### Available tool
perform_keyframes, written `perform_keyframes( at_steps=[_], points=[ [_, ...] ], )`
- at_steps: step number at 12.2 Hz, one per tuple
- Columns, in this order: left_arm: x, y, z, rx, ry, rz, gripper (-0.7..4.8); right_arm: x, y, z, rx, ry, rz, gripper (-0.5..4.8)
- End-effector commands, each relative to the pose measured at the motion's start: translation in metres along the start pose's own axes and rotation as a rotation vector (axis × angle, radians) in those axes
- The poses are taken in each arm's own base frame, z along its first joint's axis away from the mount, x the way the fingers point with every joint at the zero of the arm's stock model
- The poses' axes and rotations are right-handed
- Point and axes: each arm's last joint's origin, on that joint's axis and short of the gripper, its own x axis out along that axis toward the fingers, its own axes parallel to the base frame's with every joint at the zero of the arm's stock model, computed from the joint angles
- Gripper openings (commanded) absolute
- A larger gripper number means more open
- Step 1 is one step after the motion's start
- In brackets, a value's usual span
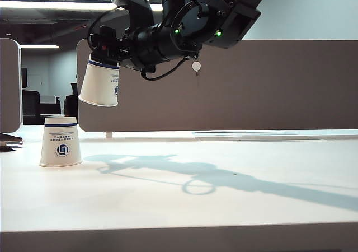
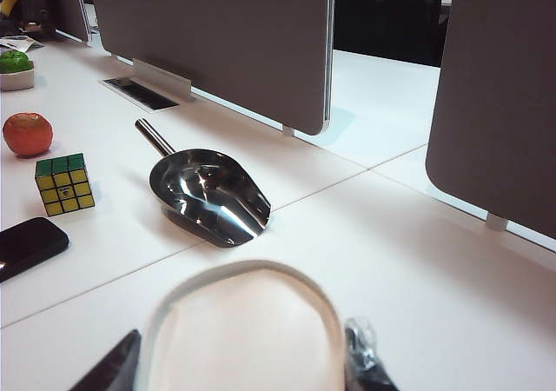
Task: Carefully pick up the cup on the right and stack it on top of the cup on the left.
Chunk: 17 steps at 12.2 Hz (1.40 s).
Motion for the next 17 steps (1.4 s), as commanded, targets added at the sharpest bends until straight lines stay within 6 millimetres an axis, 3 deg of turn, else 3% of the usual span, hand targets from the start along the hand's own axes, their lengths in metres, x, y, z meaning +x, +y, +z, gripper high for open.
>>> perform_keyframes(
  at_steps=[1, 3, 5, 6, 8, 12, 17],
  points=[
    [0.0, 0.0, 0.002, 0.004, -0.014, 0.022, -0.06, 0.01, 0.001, -0.002, -0.005, -0.011, 0.022, 2.6],
    [0.0, 0.001, 0.002, 0.004, -0.024, 0.054, -0.06, 0.053, 0.018, -0.009, -0.02, 0.015, 0.073, 2.6],
    [0.0, 0.001, 0.002, 0.004, -0.024, 0.054, -0.06, 0.056, 0.027, -0.017, -0.018, 0.023, 0.092, 2.6],
    [0.0, 0.002, 0.002, 0.008, -0.024, 0.062, -0.06, 0.058, 0.046, -0.013, -0.019, 0.016, 0.132, 2.6],
    [0.0, 0.003, 0.001, 0.027, -0.026, 0.108, -0.06, 0.053, 0.048, 0.004, -0.02, 0.008, 0.138, 2.6],
    [0.0, 0.004, 0.001, 0.027, -0.032, 0.129, -0.06, 0.055, 0.068, 0.0, -0.009, 0.052, 0.194, 2.6],
    [0.0, 0.003, 0.002, 0.027, -0.034, 0.121, -0.06, 0.055, 0.063, -0.001, -0.009, 0.059, 0.16, 2.6]
  ],
)
